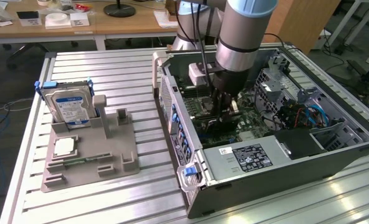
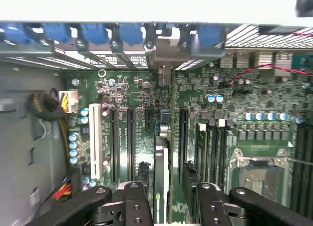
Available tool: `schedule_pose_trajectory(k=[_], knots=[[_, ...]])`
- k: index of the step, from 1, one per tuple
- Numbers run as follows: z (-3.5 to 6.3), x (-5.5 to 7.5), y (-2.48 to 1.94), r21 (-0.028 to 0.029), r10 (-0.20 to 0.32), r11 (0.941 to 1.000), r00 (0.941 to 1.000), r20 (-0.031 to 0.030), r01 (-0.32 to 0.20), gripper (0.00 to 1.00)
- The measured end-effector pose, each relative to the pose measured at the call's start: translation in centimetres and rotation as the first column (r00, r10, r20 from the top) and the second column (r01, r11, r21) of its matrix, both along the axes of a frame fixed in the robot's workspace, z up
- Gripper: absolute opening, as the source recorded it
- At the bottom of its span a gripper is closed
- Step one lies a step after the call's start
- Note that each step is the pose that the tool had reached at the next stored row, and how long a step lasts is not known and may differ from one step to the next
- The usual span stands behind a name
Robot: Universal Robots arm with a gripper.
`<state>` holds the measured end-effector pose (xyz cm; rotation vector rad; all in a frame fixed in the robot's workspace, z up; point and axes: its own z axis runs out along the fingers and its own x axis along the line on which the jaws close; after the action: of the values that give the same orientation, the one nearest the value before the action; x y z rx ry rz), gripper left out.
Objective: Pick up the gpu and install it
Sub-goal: 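Insert the gpu into the slot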
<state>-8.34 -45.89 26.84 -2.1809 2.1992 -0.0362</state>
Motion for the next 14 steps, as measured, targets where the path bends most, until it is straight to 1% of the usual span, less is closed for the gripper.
schedule_pose_trajectory(k=[2,5,6,8,9,10,11,12,13,14], knots=[[0.78,0.00,0.00,-0.0001,0.000,1.0000,1.0000,0.0015,0.000,0.42],[0.90,0.00,0.00,0.0005,0.000,1.0000,1.0000,0.0029,0.000,0.42],[0.91,0.00,0.01,0.0004,0.000,1.0000,1.0000,0.0029,0.000,0.40],[0.91,0.00,0.00,0.0003,0.000,1.0000,1.0000,0.0029,0.000,0.27],[0.91,0.00,0.00,0.0002,0.000,1.0000,1.0000,0.0028,0.000,0.27],[0.91,0.00,0.00,0.0003,0.000,1.0000,1.0000,0.0028,0.000,0.22],[0.92,0.00,0.00,0.0002,0.000,1.0000,1.0000,0.0028,0.000,0.22],[0.92,0.00,0.00,0.0002,0.000,1.0000,1.0000,0.0028,0.000,0.16],[0.92,0.00,0.00,0.0002,0.000,1.0000,1.0000,0.0028,0.000,0.16],[0.91,0.00,0.00,0.0002,0.000,1.0000,1.0000,0.0028,0.000,0.11]])
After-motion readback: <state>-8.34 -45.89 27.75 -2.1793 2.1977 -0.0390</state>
